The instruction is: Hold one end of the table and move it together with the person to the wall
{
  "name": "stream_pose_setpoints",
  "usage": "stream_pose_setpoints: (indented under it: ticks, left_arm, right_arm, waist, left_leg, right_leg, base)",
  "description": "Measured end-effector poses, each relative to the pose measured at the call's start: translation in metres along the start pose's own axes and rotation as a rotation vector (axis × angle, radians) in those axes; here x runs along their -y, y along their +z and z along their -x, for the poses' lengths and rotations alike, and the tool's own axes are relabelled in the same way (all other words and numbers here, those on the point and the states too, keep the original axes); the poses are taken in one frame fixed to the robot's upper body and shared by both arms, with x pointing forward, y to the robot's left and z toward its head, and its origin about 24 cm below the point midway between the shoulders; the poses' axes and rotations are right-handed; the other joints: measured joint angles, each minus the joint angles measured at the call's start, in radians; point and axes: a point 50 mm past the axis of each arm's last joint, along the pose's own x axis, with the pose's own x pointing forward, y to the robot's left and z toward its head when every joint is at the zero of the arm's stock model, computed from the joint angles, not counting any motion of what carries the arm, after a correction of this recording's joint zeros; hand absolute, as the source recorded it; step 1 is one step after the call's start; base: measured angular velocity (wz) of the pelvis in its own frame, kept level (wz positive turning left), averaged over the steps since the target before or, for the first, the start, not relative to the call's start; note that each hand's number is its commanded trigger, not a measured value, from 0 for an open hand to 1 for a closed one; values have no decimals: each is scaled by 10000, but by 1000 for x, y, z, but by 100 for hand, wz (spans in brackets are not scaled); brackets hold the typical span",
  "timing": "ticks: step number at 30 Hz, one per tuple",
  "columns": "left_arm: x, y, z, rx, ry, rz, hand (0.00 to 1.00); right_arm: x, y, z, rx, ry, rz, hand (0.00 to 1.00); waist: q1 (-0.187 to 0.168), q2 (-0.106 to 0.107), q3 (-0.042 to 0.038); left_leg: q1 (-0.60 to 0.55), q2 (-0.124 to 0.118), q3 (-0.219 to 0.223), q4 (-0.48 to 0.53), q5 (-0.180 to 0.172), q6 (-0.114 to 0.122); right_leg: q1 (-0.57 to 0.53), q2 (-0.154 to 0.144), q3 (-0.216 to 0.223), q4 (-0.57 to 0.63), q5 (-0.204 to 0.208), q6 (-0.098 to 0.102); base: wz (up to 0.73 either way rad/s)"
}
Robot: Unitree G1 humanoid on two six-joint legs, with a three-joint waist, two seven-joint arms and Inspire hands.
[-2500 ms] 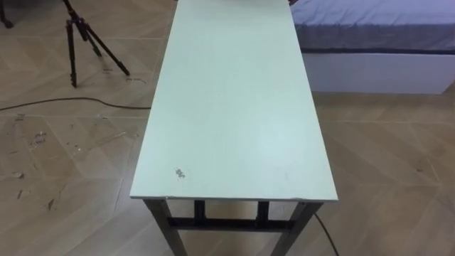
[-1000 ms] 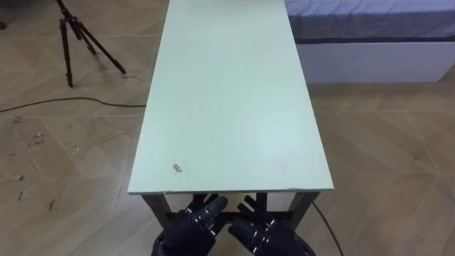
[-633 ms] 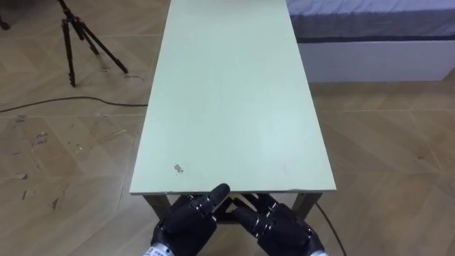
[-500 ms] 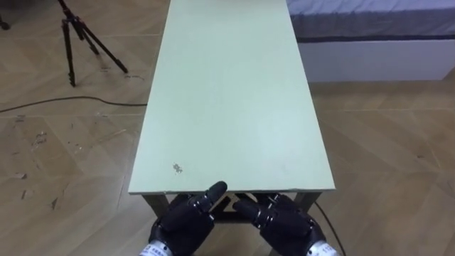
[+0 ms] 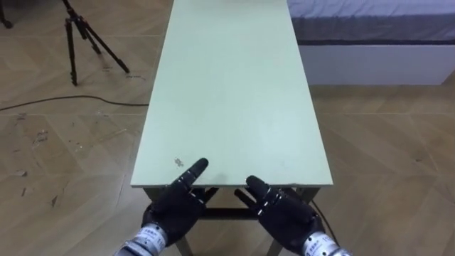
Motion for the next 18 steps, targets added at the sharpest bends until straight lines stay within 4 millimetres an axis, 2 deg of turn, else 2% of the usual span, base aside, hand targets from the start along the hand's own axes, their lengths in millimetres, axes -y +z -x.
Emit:
stream_pose_setpoints:
  ticks: [5, 8, 15, 18]
  left_arm:
    - [3, 5, -6, 306, 343, 475, 0]
    - [5, 3, -9, 398, 433, 854, 0]
    - [6, 0, -12, 619, 805, 1519, 0]
    - [6, -1, -12, 623, 919, 1619, 0]
  right_arm:
    - [-2, 9, -5, 360, -568, -847, 0]
    - [-2, 17, -6, 946, -798, -1461, 0]
    - [-8, 14, -14, 1570, -920, -3515, 0]
    - [-10, 14, -15, 1692, -1053, -3875, 0]
  waist:
    - [5, 17, 18]
    - [3, 109, 59]
    - [-25, 239, -3]
    - [-27, 287, -29]
  left_leg:
    - [-35, -8, 8, 74, 2, 3]
    - [-33, -3, 6, 75, 3, 4]
    - [12, 19, 19, 73, 3, 3]
    - [21, 17, 18, 77, 3, 3]
  right_leg:
    - [-13, -5, 0, -8, 16, 9]
    - [-18, 4, 29, -1, 17, 6]
    - [0, 107, 156, 1, 27, -15]
    - [11, 106, 175, 2, 42, -12]
  base:
    - [-1]
    - [0]
    - [-1]
    - [0]
